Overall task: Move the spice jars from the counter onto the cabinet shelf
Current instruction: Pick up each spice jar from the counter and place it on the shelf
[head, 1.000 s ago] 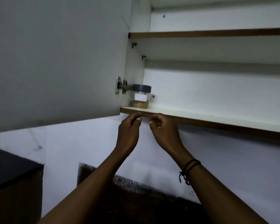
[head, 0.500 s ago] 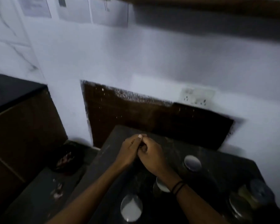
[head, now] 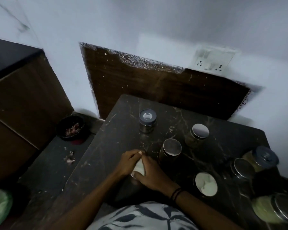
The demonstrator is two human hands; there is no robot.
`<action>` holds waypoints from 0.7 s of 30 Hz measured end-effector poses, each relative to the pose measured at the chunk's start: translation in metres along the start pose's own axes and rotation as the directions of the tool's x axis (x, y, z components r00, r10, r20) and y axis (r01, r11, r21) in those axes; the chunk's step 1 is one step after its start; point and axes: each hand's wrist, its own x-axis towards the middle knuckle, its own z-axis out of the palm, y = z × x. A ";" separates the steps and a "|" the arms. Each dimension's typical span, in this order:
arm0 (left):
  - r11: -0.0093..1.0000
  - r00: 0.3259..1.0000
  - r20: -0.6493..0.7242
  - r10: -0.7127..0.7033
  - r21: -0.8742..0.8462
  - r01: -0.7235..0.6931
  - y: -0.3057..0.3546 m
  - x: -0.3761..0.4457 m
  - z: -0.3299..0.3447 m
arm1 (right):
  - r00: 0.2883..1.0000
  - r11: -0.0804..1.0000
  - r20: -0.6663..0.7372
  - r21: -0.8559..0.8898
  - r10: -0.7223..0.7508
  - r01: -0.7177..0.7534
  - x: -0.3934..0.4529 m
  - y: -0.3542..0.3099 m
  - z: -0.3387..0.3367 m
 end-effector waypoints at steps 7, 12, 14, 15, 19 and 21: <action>0.905 0.972 0.098 -0.212 -0.356 0.233 -0.001 -0.002 0.004 | 0.998 0.996 0.056 -0.084 0.013 -0.008 -0.003 0.009 0.006; 0.853 0.953 0.106 -0.283 -0.426 0.300 -0.008 -0.003 0.008 | 0.995 0.991 -0.052 0.104 0.085 -0.079 -0.004 0.015 0.012; 0.860 0.966 0.071 -0.249 -0.442 0.254 -0.009 -0.003 0.009 | 0.992 0.983 -0.083 0.167 0.093 -0.078 -0.003 0.017 0.010; 0.861 0.971 0.045 -0.235 -0.453 0.230 -0.010 -0.004 0.010 | 0.992 0.983 -0.095 0.170 0.080 -0.063 -0.002 0.017 0.009; 0.845 0.968 -0.029 -0.249 -0.495 0.202 -0.009 -0.009 0.015 | 0.990 0.981 -0.138 0.194 0.034 -0.006 -0.005 0.015 0.013; 0.836 0.961 -0.077 -0.267 -0.514 0.191 -0.007 -0.008 0.016 | 0.979 0.967 -0.193 0.255 0.060 -0.009 -0.005 0.013 0.013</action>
